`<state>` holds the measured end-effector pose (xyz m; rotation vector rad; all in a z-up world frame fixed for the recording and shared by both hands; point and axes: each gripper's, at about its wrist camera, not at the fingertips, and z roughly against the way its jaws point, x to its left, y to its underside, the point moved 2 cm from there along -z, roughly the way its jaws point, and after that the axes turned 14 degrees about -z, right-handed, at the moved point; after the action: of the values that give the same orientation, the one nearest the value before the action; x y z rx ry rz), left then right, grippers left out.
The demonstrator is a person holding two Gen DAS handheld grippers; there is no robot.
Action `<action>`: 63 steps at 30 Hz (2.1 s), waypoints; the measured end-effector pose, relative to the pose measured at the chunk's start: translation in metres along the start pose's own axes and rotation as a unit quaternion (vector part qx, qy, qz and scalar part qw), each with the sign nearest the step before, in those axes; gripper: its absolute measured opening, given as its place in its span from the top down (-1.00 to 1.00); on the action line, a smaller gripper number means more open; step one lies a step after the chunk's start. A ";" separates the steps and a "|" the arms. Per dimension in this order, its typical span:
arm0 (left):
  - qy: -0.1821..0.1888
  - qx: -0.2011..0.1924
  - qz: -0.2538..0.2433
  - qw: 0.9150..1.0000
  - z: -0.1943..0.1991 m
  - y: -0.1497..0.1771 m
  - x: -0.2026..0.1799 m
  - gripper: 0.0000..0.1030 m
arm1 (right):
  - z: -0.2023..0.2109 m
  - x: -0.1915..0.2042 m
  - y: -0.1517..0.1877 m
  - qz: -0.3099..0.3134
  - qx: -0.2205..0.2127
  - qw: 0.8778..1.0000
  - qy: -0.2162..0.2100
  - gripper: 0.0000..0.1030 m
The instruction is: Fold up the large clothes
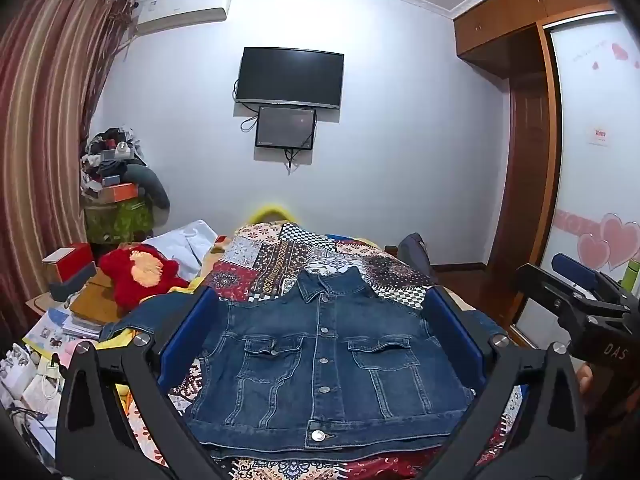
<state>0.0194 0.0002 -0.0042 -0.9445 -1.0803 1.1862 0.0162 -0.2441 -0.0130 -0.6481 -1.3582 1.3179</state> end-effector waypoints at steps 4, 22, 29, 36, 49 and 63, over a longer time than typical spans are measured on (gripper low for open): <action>0.001 0.000 -0.001 1.000 0.002 0.001 0.000 -1.00 | -0.001 -0.001 0.000 -0.003 0.001 1.000 -0.004 -1.00; -0.008 0.013 0.003 1.000 -0.013 0.008 0.007 -1.00 | -0.004 -0.001 0.002 -0.005 0.007 1.000 -0.001 -1.00; -0.007 0.014 0.002 1.000 -0.012 0.008 0.005 -1.00 | -0.005 -0.001 0.003 -0.006 0.009 1.000 -0.001 -1.00; -0.006 0.015 0.002 1.000 -0.011 0.010 0.005 -1.00 | -0.006 -0.001 0.005 -0.006 0.010 1.000 -0.001 -1.00; -0.005 0.013 0.002 1.000 -0.010 0.007 0.005 -1.00 | -0.013 -0.002 0.010 -0.008 0.012 1.000 0.000 -1.00; -0.009 0.012 0.001 1.000 -0.010 0.003 0.004 -1.00 | -0.010 0.000 0.008 -0.008 0.013 1.000 -0.001 -1.00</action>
<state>0.0292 0.0048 -0.0085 -0.9182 -1.0767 1.2084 0.0231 -0.2387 -0.0225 -0.6175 -1.3432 1.3202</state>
